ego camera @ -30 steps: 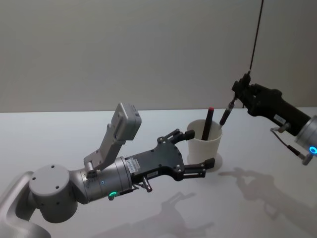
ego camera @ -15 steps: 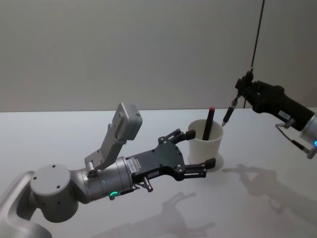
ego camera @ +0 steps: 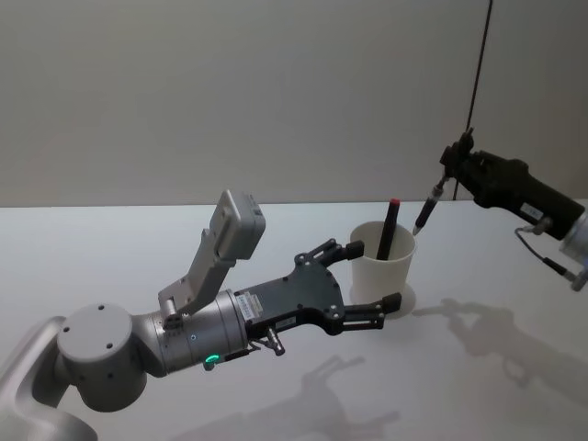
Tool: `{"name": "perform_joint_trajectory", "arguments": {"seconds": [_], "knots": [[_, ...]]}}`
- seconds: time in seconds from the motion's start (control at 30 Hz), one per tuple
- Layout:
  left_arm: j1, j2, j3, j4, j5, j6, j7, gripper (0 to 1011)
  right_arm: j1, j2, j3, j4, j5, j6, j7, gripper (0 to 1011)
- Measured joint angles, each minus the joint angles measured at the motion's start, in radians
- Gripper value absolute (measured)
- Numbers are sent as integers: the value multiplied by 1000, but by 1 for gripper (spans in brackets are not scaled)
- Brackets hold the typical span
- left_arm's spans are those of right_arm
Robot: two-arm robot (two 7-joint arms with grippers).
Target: Place the pen into the pen holder.
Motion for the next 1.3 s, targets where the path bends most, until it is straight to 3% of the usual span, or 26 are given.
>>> {"name": "perform_joint_trajectory", "arguments": {"seconds": [0.43, 1.3], "knots": [[0, 0, 0, 0, 0, 0, 0, 1000, 44, -21, -24, 91, -2, -20, 35, 132], [0, 0, 0, 0, 0, 0, 0, 1000, 125, -68, -71, 244, -47, -85, 32, 132]]}}
